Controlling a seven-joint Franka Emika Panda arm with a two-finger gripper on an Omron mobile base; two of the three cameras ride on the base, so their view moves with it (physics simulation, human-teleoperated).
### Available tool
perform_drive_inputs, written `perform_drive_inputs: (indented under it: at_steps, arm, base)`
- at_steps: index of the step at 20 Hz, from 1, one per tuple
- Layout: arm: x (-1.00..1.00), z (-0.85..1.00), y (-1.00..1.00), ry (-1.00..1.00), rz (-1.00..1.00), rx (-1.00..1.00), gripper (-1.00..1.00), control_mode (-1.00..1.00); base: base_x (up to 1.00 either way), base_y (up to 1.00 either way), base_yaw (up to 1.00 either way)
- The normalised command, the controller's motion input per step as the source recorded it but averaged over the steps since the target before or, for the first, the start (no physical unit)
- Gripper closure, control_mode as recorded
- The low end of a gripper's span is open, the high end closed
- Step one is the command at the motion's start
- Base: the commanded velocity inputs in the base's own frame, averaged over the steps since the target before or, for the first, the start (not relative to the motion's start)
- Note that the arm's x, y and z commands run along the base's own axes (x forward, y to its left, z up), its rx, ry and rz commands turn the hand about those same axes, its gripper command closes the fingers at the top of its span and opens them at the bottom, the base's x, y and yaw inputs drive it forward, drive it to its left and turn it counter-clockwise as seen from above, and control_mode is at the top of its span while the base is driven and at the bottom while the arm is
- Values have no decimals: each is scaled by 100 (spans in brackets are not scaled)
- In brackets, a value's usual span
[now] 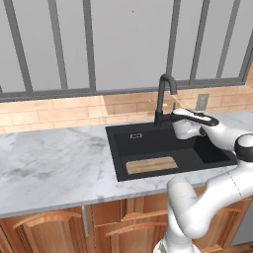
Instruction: Turn on the sink faucet with hot water and rinse the cutting board for ten seconds, then turn off the faucet. Push the cutting board to reach the water if necessary.
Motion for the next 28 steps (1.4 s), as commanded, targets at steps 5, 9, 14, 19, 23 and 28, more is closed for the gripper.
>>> perform_drive_inputs:
  at_steps: [5, 9, 14, 19, 23, 28]
  arm:
    - [16, -2, 0, 2, 0, 0, -100, -100]
    - [20, 0, 0, 0, 0, 0, -100, -100]
    - [17, -1, 0, 0, 0, 0, -100, -100]
    - [8, -14, 0, 0, 0, 0, -100, -100]
    - [3, -23, 0, 0, 0, 0, -100, -100]
    - [4, -17, 0, 0, 0, 0, -100, -100]
  base:
    - [0, 0, 0]
    - [0, 0, 0]
    - [0, 0, 0]
    - [0, 0, 0]
    - [0, 0, 0]
    - [0, 0, 0]
